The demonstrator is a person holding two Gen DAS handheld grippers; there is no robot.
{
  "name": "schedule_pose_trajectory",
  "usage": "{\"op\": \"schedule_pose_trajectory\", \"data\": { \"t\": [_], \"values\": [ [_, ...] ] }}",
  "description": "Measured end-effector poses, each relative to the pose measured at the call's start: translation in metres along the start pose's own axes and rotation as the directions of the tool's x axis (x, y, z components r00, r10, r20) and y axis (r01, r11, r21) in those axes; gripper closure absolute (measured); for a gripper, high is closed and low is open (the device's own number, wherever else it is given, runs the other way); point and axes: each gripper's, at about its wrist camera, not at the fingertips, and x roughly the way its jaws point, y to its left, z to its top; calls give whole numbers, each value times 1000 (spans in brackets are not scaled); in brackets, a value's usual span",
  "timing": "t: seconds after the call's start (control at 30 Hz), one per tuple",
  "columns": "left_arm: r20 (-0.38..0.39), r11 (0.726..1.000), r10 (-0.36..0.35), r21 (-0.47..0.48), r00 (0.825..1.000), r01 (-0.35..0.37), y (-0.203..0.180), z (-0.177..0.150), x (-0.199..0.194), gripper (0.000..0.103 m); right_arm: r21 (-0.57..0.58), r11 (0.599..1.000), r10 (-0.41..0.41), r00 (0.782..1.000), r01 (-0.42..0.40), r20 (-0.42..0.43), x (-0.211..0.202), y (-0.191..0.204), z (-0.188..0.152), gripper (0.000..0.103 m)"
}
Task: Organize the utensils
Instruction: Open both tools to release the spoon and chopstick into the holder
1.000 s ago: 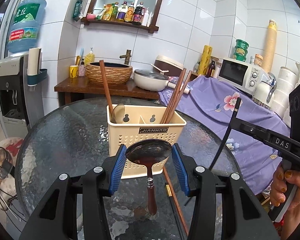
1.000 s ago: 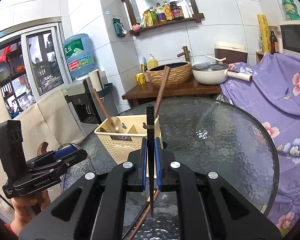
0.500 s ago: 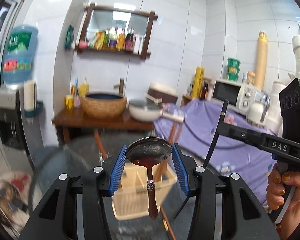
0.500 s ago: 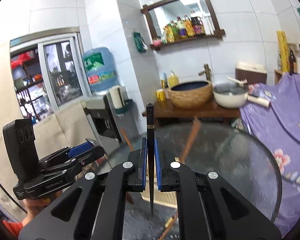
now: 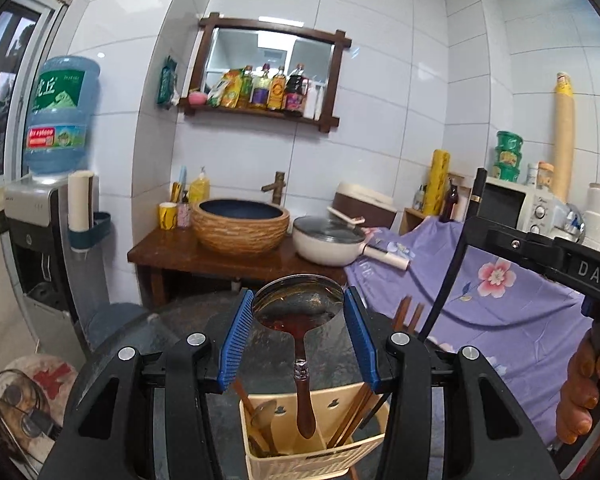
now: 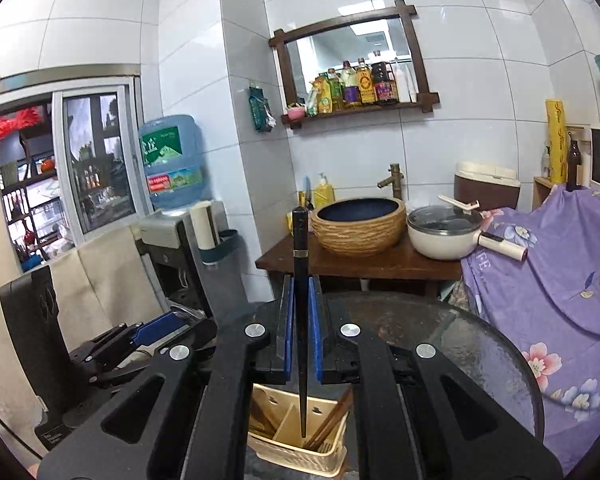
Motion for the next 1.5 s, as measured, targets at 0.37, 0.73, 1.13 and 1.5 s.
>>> {"op": "schedule_pose_trajectory", "data": {
  "t": [0.37, 0.73, 1.13, 1.5],
  "values": [
    [-100, 999, 30, 18, 994, -29, 4, -63, 27, 58, 38, 999, -10, 997, 13, -75, 32, -16, -74, 95],
    [-169, 999, 36, 33, 985, -30, 7, -91, 38, 58, 45, 999, -9, 993, 14, -114, 42, -19, -98, 95],
    [-140, 994, 45, 104, 989, -30, -5, -95, 31, 51, 41, 999, -19, 994, 24, -108, 39, -22, -98, 95],
    [-53, 989, 65, 135, 996, -57, -8, -101, -18, 21, -93, 993, -66, 998, 67, 17, -7, -3, -98, 45]
  ]
}}
